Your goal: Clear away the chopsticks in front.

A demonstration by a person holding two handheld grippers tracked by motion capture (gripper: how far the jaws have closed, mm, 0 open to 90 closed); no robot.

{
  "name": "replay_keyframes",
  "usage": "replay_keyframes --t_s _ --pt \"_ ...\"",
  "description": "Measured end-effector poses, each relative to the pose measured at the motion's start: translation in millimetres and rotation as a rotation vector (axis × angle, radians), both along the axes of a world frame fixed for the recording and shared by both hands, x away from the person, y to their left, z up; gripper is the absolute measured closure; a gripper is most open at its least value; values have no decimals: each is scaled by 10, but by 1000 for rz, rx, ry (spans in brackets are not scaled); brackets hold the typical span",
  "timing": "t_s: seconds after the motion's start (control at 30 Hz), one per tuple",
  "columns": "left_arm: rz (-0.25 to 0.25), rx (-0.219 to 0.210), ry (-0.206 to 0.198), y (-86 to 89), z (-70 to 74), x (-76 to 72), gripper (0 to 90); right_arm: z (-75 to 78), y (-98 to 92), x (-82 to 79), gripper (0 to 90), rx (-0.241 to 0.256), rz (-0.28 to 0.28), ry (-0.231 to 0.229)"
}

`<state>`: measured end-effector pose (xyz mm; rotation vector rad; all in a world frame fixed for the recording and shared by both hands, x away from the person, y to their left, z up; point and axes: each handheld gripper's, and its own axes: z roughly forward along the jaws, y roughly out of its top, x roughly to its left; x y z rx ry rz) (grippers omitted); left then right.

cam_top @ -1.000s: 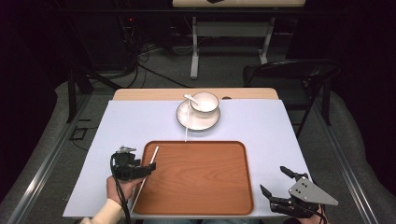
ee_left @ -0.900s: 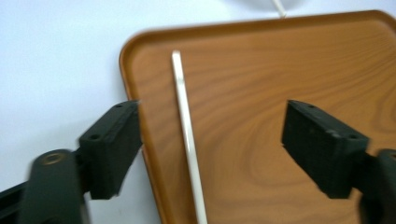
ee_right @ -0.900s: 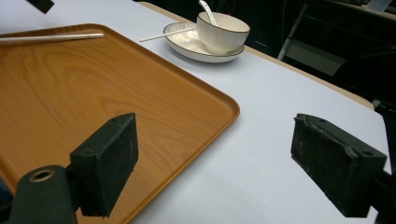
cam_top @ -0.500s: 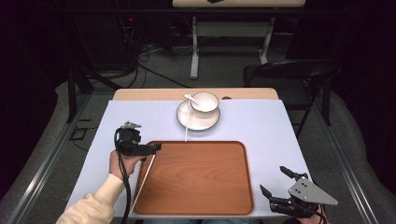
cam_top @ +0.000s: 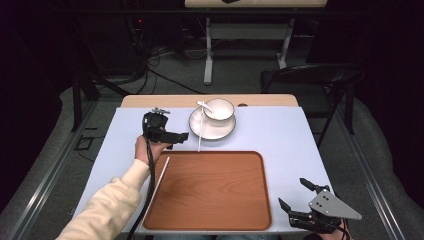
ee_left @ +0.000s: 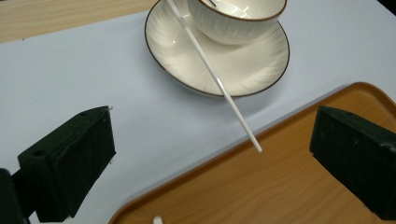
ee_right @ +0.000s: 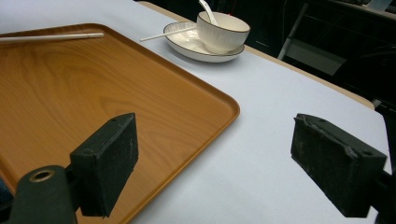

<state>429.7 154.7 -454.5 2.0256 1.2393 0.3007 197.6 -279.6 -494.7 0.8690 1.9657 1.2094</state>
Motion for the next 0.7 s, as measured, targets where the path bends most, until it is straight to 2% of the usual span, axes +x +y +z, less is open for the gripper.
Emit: replay_keyframes --t_s 0.2,0.27,0.33,0.4,0.57,0.7 --pt "0 4 12 -160 -20 237 0 0 -1 0 143 0 1 0" --pt "3 -9 21 -194 -25 306 0 0 -2 0 143 1 -1 1" --pt "-3 4 23 -232 -27 371 0 0 0 -1 143 0 1 0" --pt "-1 2 23 -249 -28 398 2 0 -1 1 143 1 0 1" --pt "3 5 35 -364 -84 575 4 -1 -3 2 143 2 1 2" --pt "9 16 46 -432 -137 684 36 -1 -3 2 143 2 1 2"
